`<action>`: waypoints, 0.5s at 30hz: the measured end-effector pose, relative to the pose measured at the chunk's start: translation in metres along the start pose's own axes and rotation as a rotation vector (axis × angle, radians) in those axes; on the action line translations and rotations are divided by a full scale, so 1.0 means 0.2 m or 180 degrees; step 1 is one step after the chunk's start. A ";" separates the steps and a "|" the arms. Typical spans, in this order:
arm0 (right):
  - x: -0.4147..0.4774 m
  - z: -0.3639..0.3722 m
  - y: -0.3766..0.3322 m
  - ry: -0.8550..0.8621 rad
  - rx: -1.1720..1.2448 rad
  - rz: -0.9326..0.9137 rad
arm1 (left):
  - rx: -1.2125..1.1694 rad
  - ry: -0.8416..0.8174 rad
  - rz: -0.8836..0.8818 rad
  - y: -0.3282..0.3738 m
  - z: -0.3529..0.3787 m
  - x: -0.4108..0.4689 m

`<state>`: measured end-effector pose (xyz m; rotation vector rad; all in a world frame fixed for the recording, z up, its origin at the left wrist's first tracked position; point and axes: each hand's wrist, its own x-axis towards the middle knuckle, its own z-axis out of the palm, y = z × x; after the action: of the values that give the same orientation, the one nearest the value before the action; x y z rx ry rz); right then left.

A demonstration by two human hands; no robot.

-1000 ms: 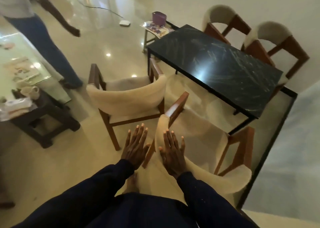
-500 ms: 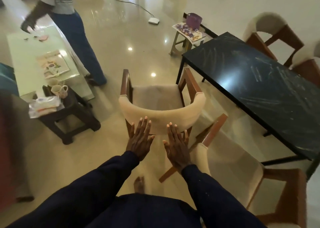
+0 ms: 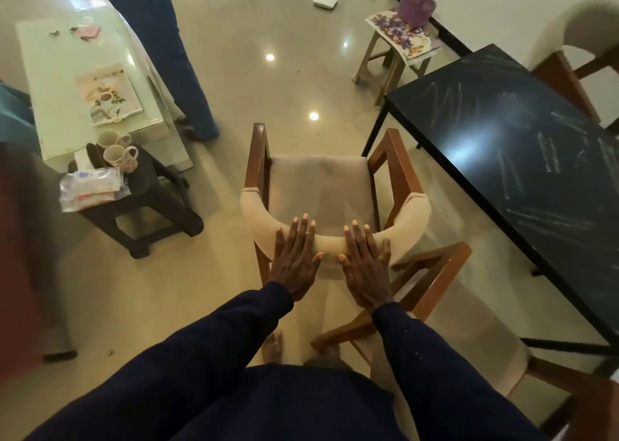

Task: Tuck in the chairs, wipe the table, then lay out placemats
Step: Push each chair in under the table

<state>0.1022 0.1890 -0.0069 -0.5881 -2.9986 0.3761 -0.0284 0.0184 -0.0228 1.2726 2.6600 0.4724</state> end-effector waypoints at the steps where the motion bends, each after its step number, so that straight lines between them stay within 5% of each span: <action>1: 0.02 -0.01 0.02 -0.0046 0.0057 -0.0052 | -0.0012 -0.0018 -0.0034 0.01 0.00 0.03; 15: 0.20 0.06 0.04 -0.0122 0.0235 -0.0145 | -0.0110 0.0124 -0.0059 -0.07 0.05 0.20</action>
<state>0.0673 0.2090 -0.0205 -0.5113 -3.0130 0.4981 -0.0618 0.0430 -0.0371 1.2408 2.6807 0.5433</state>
